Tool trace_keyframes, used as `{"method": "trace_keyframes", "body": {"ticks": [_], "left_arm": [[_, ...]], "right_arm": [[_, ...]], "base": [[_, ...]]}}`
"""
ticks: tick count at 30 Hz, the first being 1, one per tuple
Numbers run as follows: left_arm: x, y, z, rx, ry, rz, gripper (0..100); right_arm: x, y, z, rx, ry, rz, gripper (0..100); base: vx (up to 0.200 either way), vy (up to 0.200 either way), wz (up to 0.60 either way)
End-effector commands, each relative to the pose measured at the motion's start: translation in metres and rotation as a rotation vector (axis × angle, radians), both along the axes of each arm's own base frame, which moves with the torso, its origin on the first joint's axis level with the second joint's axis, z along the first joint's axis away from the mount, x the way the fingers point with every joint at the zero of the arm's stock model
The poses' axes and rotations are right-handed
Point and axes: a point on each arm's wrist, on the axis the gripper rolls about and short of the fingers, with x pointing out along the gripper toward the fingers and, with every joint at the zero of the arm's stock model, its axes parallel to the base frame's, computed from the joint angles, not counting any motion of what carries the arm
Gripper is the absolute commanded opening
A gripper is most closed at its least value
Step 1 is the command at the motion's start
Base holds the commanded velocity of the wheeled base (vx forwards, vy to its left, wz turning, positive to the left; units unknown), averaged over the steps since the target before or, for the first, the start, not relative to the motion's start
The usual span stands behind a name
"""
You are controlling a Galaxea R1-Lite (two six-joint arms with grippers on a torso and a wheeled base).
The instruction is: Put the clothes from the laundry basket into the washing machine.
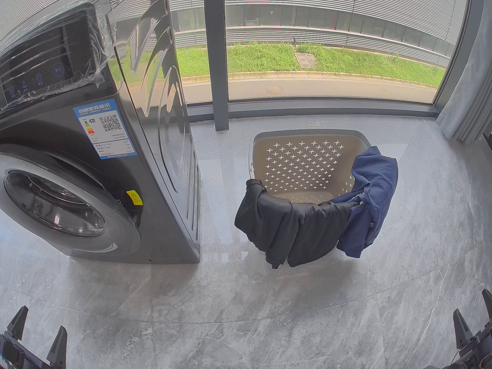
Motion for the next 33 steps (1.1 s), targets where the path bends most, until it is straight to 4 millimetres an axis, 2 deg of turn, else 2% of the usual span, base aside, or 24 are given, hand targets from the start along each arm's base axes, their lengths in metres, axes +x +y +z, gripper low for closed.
{"method": "trace_keyframes", "body": {"ticks": [1,19,33], "left_arm": [[0.0000,-0.0001,-0.0052,-0.001,0.001,-0.002,100],[0.0002,-0.0001,-0.0052,-0.004,0.002,-0.002,100],[0.0002,0.0000,-0.0052,-0.004,0.002,-0.001,100]], "right_arm": [[0.0001,0.0000,-0.0052,0.000,0.001,0.000,100],[0.0001,0.0000,-0.0052,0.000,0.001,0.000,100],[0.0001,0.0000,-0.0052,0.000,0.001,0.000,100]], "base": [[0.000,0.000,0.00],[0.000,0.200,0.00],[0.000,0.000,0.00]]}}
